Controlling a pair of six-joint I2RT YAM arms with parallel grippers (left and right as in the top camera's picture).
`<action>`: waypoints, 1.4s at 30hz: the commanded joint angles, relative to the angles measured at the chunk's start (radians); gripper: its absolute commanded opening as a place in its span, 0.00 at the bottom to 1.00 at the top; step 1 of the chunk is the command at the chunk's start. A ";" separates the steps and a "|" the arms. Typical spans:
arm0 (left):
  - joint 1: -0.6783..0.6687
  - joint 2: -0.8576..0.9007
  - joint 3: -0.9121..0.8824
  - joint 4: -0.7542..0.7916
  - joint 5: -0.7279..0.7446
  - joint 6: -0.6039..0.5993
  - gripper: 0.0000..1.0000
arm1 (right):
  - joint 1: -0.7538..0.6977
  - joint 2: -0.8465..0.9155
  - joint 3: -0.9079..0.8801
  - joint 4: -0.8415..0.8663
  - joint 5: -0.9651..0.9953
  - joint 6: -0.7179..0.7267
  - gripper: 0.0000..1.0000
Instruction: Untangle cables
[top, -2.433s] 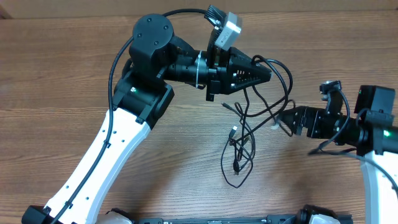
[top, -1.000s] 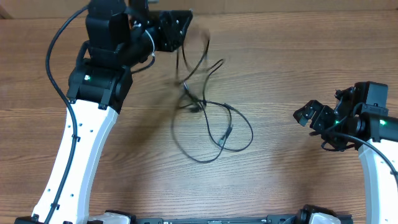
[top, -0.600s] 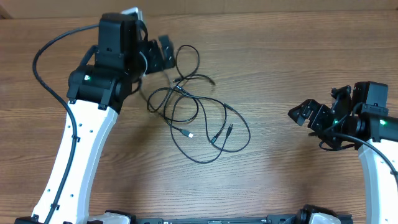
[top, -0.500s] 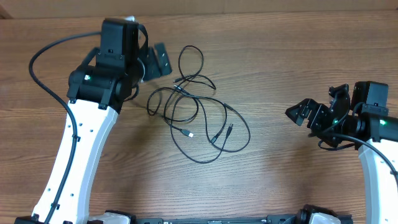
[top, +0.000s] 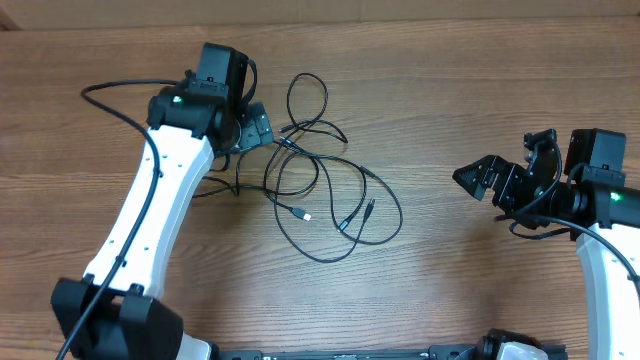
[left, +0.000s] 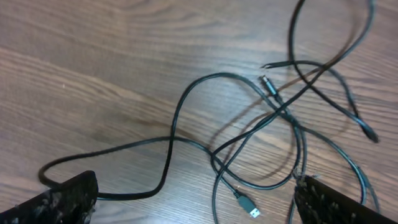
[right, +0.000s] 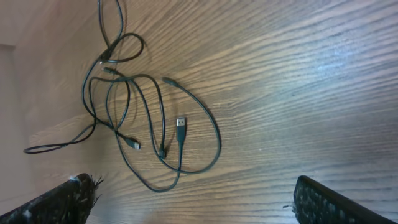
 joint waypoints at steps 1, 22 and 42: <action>0.027 0.056 -0.003 -0.007 0.002 -0.093 1.00 | 0.005 -0.003 0.004 0.002 -0.014 -0.008 1.00; 0.121 0.357 -0.003 0.056 0.195 0.226 0.95 | 0.096 -0.002 0.004 0.191 -0.207 0.154 1.00; 0.137 0.384 -0.003 0.110 0.140 0.411 1.00 | 0.510 0.296 0.004 0.625 -0.012 0.573 1.00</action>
